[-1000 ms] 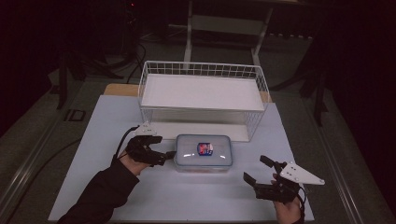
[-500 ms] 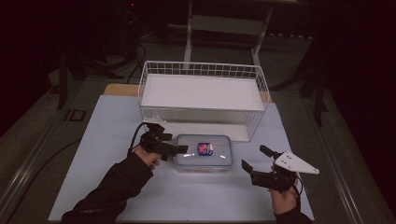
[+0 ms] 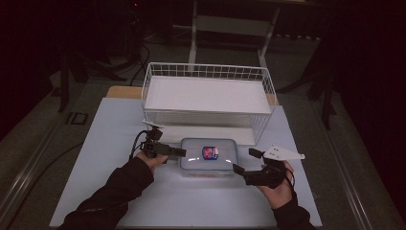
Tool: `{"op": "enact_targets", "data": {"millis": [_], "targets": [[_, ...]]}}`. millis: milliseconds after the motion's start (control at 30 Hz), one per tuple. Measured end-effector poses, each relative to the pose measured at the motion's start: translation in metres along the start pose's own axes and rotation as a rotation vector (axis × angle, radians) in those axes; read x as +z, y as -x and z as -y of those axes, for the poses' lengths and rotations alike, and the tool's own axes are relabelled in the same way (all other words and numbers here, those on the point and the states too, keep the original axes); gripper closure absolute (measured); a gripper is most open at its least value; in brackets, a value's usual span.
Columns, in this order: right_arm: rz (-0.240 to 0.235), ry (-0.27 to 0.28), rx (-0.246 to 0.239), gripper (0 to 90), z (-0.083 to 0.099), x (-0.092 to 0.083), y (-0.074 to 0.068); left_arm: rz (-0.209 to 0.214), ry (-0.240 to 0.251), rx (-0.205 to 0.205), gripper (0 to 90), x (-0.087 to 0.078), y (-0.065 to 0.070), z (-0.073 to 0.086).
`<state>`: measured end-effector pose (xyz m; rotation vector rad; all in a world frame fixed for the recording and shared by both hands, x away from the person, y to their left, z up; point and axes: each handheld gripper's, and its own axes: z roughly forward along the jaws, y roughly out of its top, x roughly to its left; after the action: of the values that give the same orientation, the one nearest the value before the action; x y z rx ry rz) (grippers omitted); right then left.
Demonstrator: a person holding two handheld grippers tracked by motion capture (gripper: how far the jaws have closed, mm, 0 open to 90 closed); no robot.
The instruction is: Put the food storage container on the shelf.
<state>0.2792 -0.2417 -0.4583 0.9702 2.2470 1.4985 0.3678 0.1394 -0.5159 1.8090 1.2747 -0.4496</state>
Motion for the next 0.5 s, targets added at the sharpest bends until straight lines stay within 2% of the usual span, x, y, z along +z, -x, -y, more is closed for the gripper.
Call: {"op": "enact_targets", "data": {"millis": [67,100,133,167,200,233,300,367,433,467,500], "targets": [[-0.008,-0.017,0.019,10.5,0.002,0.003,0.002,0.015,-0.018,-0.023,24.6,0.003,-0.005,0.001],[-0.015,-0.022,0.025,10.5,0.003,0.005,0.003,0.036,-0.027,-0.028,29.8,0.004,-0.007,0.001],[-0.018,-0.030,0.035,10.5,0.004,0.006,0.004,0.063,-0.034,-0.041,31.0,0.005,-0.009,0.001],[-0.024,-0.040,0.048,10.6,0.005,0.007,0.005,0.095,-0.043,-0.033,34.4,0.006,-0.010,0.001],[-0.029,-0.049,0.062,10.6,0.006,0.007,0.007,0.126,-0.060,-0.006,40.6,0.007,-0.009,0.001],[-0.031,-0.058,0.077,11.0,0.007,0.008,0.008,0.109,-0.069,0.005,42.5,0.007,-0.006,0.000],[-0.037,-0.084,0.115,14.0,0.009,0.009,0.013,0.114,-0.076,-0.007,42.7,0.007,-0.006,0.000],[-0.036,-0.106,0.152,14.3,0.012,0.011,0.019,0.135,-0.073,-0.049,46.5,0.005,-0.010,0.000],[-0.039,-0.124,0.199,14.3,0.015,0.012,0.026,0.137,-0.067,-0.027,49.1,0.002,-0.009,0.001],[-0.039,-0.124,0.199,14.3,0.015,0.012,0.026,0.137,-0.067,-0.027,50.6,0.002,-0.009,0.001],[-0.049,-0.131,0.225,14.4,0.016,0.013,0.030,0.137,-0.067,-0.027,50.6,0.002,-0.009,0.001]]}}
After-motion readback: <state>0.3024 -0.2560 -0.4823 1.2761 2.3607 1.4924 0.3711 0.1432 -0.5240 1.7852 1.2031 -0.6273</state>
